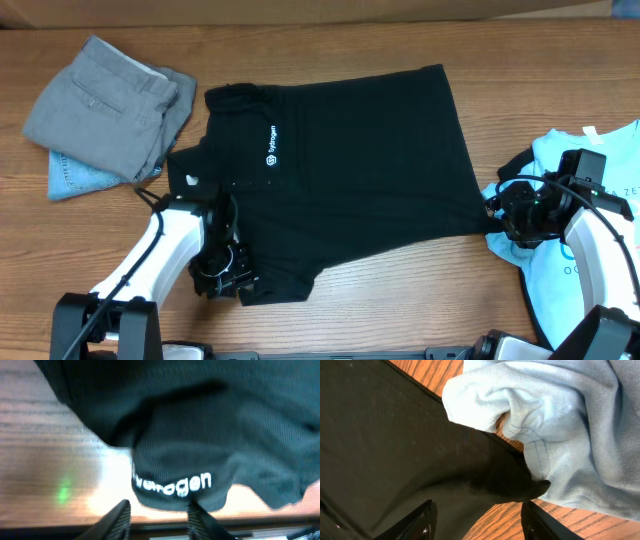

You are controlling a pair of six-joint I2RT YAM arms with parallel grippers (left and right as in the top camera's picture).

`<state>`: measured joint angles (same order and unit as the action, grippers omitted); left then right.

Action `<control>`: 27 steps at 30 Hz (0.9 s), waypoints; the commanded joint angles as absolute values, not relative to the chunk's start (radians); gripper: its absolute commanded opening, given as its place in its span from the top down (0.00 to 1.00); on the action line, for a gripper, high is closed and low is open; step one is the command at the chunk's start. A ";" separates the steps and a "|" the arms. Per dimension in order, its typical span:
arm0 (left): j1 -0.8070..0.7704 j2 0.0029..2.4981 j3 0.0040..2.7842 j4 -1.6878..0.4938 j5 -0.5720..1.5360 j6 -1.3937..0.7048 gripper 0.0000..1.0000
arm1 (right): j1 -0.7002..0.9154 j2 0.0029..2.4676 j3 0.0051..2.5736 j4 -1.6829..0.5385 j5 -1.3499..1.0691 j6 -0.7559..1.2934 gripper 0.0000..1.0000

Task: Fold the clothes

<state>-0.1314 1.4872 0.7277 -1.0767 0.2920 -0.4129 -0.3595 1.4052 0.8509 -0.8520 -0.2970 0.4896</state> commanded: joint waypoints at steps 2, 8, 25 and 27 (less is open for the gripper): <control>-0.138 1.477 0.664 -1.037 0.289 -0.504 0.54 | -0.360 1.388 0.873 -0.847 -0.289 0.490 0.43; -0.138 1.477 0.568 -0.924 0.371 -0.532 0.60 | -0.360 1.388 0.873 -0.847 -0.289 0.490 0.43; -0.118 1.413 0.643 -1.143 0.434 -0.493 0.96 | -0.360 1.388 0.873 -0.843 -0.289 0.490 0.43; -0.118 1.378 0.664 -1.219 0.423 -0.493 0.96 | -0.360 1.388 0.873 -0.843 -0.289 0.490 0.43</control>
